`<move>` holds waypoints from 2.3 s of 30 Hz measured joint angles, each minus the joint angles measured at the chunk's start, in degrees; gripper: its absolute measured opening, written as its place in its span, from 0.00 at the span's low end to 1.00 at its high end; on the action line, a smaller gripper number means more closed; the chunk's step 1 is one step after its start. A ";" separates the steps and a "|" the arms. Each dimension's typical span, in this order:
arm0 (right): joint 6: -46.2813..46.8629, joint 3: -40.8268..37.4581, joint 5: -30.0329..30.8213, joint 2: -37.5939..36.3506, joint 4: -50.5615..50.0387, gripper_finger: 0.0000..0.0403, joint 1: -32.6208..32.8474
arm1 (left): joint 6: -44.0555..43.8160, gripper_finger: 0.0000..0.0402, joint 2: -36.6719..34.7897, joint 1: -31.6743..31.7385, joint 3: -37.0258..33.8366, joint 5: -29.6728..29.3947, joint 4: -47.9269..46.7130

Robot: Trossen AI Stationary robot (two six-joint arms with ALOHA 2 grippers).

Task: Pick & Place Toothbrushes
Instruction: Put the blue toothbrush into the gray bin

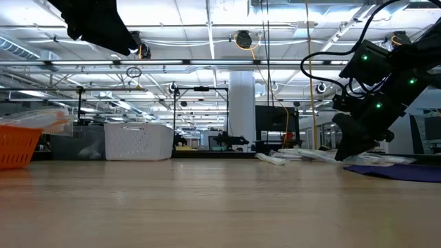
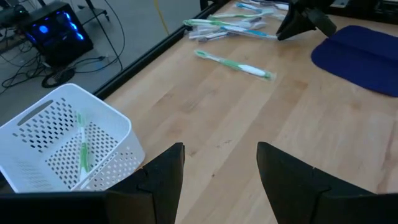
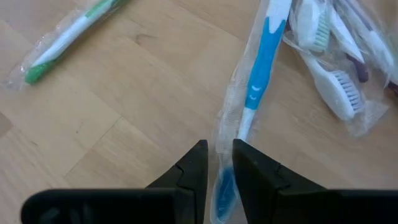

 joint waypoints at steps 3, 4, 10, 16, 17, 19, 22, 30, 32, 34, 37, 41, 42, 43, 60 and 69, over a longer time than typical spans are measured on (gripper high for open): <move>0.21 0.02 0.67 0.00 -0.62 0.17 0.00 | -0.03 0.51 0.02 0.00 0.00 0.02 0.01; 0.65 0.02 1.15 0.02 -0.80 0.16 0.03 | -0.03 0.51 0.02 0.00 -0.02 0.02 0.01; 2.86 0.09 0.48 -0.04 -4.06 0.02 -0.72 | -0.28 0.51 0.02 0.00 -0.02 0.04 0.01; 4.13 0.08 -0.04 0.00 -3.05 0.00 -0.70 | -0.31 0.51 0.02 0.00 -0.04 0.09 0.03; 3.65 0.04 -0.11 0.01 -2.49 0.00 -0.70 | -0.29 0.51 0.02 0.00 -0.04 0.09 0.03; 2.89 0.27 -0.20 0.05 -1.89 0.00 -0.70 | -0.29 0.51 0.02 0.00 -0.04 0.09 0.03; 1.38 0.80 -0.77 0.19 0.06 0.00 -0.19 | -0.29 0.51 0.02 0.00 -0.04 0.07 0.03; -2.03 4.14 -0.99 0.17 4.50 0.00 3.75 | -0.40 0.51 0.02 0.00 -0.07 0.01 0.20; -3.09 5.31 -0.82 0.15 5.81 0.00 4.87 | -0.43 0.51 0.02 0.00 -0.06 0.00 0.29; -4.26 6.08 -0.58 0.15 7.47 0.00 6.09 | -0.43 0.51 0.02 0.00 -0.07 -0.02 0.83; -6.34 7.02 -0.62 0.15 10.92 0.00 7.96 | 0.23 0.51 0.02 0.00 -0.07 -0.02 2.70; -9.73 7.54 -1.76 0.11 17.84 0.00 10.63 | 1.32 0.51 0.02 0.00 -0.07 -0.04 5.12; -10.52 7.54 -2.25 0.13 19.95 0.00 11.21 | 1.78 0.51 0.02 0.00 -0.07 -0.04 5.76; -11.38 7.54 -2.95 0.12 22.11 0.00 11.83 | 2.24 0.51 0.02 0.00 -0.07 -0.03 6.34; -24.54 7.61 -3.67 0.09 48.90 0.00 24.86 | 19.50 0.51 6.97 5.46 -0.11 0.48 35.51; -29.44 7.61 -3.56 0.09 53.71 0.00 28.95 | 31.44 0.51 13.30 13.19 -0.11 19.76 61.95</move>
